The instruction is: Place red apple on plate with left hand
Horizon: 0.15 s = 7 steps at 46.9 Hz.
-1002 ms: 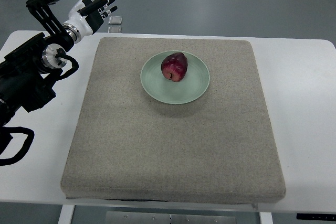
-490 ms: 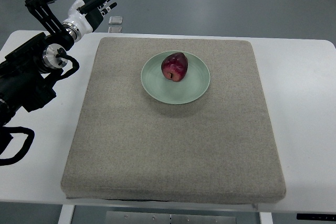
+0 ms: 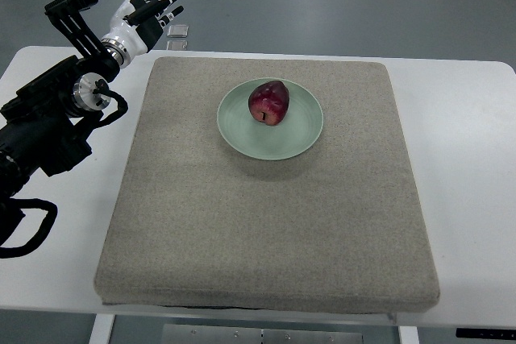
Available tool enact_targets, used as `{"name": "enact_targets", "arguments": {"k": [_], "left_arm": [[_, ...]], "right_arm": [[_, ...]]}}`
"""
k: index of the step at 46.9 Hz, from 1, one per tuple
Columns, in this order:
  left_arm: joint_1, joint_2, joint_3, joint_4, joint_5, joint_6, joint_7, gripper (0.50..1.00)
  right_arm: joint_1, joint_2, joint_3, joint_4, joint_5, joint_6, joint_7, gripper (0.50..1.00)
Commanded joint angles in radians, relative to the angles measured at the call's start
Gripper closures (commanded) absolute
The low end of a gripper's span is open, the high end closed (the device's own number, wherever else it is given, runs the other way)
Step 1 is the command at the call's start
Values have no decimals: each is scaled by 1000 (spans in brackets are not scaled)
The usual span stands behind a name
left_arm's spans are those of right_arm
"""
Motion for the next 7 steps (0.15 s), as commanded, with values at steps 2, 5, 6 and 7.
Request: {"name": "enact_targets", "arguments": {"k": [2, 5, 6, 7], "left_arm": [[4, 0, 0, 1, 0, 0, 0, 508], [5, 0, -1, 1, -2, 0, 0, 508], [5, 0, -1, 1, -2, 0, 0, 508], [5, 0, -1, 1, -3, 0, 0, 508]], "right_arm": [[0, 0, 0, 1, 4, -2, 2, 570], [0, 0, 1, 2, 6, -2, 5, 568], [-2, 0, 0, 5, 6, 1, 5, 568], [-2, 0, 0, 8, 4, 1, 5, 570]]}}
